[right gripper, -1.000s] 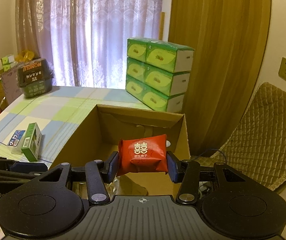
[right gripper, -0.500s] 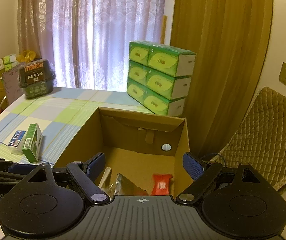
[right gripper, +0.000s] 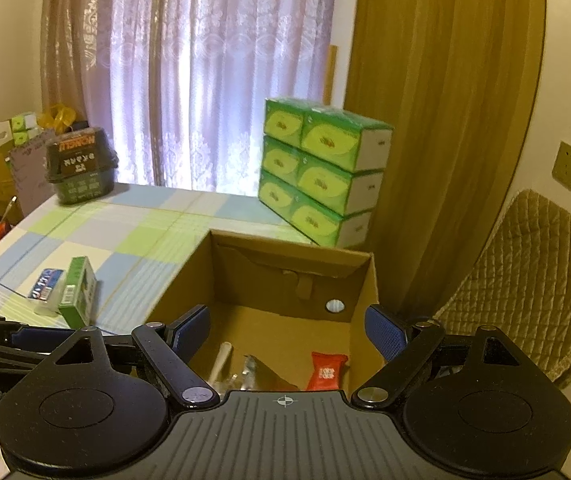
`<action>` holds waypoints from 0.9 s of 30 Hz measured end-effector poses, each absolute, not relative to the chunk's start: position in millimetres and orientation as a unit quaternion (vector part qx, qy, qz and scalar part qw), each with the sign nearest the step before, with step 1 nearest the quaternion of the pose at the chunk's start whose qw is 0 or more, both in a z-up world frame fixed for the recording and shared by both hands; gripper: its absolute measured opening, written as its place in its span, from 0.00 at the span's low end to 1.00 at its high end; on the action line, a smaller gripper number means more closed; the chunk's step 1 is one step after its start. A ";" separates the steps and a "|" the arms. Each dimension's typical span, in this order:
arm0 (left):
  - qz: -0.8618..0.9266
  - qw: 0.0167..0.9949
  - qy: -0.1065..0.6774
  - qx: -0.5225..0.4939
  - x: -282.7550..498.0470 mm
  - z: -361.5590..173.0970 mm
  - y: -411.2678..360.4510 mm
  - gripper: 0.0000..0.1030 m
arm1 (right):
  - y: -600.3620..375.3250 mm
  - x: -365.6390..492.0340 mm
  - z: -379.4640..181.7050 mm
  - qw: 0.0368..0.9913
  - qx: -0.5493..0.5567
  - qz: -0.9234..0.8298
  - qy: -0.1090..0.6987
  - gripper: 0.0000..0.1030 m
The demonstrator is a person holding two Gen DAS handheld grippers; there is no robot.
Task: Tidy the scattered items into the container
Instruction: 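Move both tools back from the cardboard box toward the table items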
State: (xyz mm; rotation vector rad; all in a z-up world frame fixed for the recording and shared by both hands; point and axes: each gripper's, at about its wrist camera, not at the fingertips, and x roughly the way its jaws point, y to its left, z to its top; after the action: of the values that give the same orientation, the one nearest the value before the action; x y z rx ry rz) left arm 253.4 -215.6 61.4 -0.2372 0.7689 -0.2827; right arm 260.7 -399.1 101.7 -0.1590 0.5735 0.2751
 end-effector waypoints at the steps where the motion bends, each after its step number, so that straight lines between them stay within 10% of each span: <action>1: -0.135 0.912 0.370 -0.114 251.1 63.6 -212.1 0.62 | -395.7 258.4 104.7 0.947 -0.079 0.137 0.279 0.87; 15: -0.090 0.931 0.342 -0.090 215.8 81.3 -144.4 0.98 | -327.6 229.9 132.7 0.943 -0.103 0.185 0.256 0.87; 27: -0.022 0.925 0.372 -0.070 190.2 43.9 -46.2 0.99 | -251.6 219.9 114.6 0.925 -0.122 0.238 0.270 0.87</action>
State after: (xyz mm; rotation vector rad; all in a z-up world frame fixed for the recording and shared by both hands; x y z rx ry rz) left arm 190.2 -46.2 43.9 -0.1441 0.7632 -0.0450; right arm 219.9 -251.6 114.6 -0.2498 0.5541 0.4881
